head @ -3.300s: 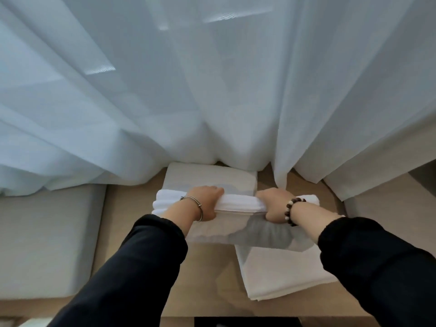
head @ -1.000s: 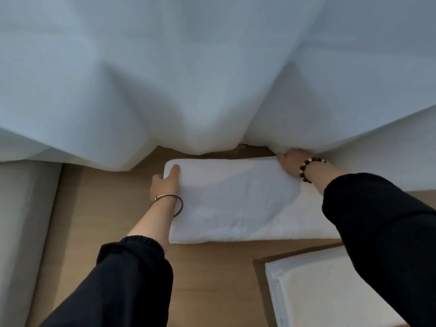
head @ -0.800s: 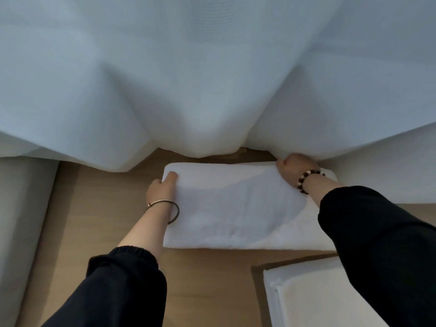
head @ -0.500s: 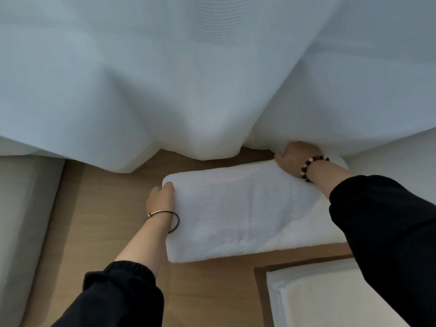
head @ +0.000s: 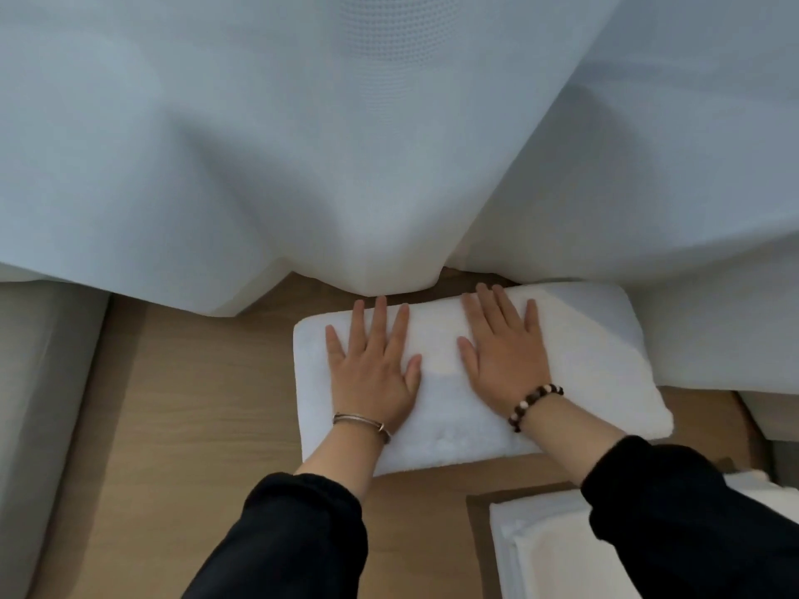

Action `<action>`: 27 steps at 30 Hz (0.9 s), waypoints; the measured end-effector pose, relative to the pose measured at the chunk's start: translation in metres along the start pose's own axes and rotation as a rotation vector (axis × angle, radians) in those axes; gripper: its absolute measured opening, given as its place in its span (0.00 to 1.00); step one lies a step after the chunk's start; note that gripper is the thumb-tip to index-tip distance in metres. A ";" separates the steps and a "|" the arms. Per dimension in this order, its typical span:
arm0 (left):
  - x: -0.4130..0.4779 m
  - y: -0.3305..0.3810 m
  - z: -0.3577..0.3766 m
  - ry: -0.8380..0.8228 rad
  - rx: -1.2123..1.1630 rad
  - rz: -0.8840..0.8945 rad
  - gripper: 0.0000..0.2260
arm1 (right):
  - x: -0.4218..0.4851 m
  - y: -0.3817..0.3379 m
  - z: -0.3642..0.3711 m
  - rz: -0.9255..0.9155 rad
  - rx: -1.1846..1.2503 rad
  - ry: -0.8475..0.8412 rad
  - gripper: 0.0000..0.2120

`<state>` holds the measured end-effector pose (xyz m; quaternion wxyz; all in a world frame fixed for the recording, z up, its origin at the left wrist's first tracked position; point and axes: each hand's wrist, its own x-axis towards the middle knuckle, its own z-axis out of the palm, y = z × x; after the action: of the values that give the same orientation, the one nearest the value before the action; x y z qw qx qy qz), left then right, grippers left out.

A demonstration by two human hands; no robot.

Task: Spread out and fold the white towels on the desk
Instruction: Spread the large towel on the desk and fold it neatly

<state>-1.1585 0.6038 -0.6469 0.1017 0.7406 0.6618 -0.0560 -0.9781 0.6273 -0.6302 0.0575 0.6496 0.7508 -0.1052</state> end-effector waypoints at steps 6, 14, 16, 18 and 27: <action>0.003 0.005 0.012 0.007 0.007 -0.077 0.28 | 0.018 0.008 0.014 -0.005 -0.031 -0.075 0.35; -0.028 0.009 0.004 0.088 -0.045 -0.038 0.27 | -0.020 0.007 0.007 0.004 0.012 0.043 0.29; -0.044 -0.001 0.007 0.114 -0.044 0.004 0.27 | -0.037 0.019 0.012 -0.046 -0.035 0.017 0.29; -0.045 -0.008 0.011 0.090 -0.011 0.029 0.26 | -0.039 0.031 0.016 -0.072 -0.061 -0.038 0.29; -0.086 0.063 -0.012 0.150 -0.231 0.394 0.20 | -0.099 0.058 -0.015 -0.161 0.290 0.097 0.16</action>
<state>-1.1065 0.5163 -0.6116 0.1452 0.8408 0.5125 0.0964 -0.9055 0.5431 -0.5979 -0.0816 0.5932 0.7792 -0.1853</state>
